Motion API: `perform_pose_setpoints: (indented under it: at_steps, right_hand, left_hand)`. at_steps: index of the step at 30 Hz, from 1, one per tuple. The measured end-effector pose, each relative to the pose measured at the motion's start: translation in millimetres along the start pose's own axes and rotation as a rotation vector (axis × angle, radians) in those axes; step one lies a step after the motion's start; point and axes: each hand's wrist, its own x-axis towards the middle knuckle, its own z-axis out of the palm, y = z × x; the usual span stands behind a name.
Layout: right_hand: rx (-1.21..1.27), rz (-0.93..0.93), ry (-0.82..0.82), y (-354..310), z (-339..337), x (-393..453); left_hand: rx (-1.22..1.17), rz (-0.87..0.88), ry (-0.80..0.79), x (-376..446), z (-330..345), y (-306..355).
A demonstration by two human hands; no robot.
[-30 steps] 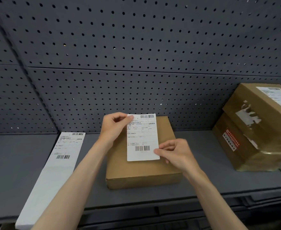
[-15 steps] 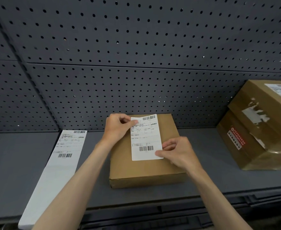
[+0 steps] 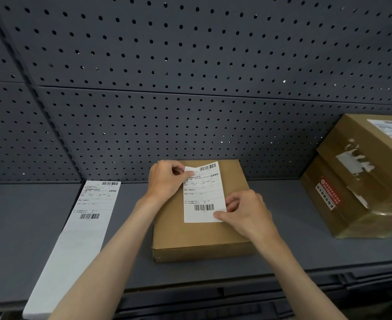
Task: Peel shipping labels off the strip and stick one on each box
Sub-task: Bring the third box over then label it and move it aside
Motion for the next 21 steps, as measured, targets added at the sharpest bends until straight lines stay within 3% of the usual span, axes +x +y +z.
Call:
perform_pose_setpoints:
  at_steps: [4,14,19,21]
  right_hand:
    - [-0.157,-0.007,0.059,-1.2,-0.1,-1.9]
    - [-0.211,-0.060,0.091,6.2,2.7,-13.2]
    - [-0.201,-0.331,0.212,12.6,2.5,5.2]
    - [-0.256,-0.501,0.158,14.9,5.3,26.0]
  left_hand:
    - [0.074,0.033,-0.013,-0.1,0.0,1.8]
    - [0.440,0.126,0.042,3.9,-6.9,-0.2]
    - [0.450,0.297,-0.002,-15.5,-14.3,4.1]
    - [0.454,0.408,-0.089,-26.5,-14.0,4.8]
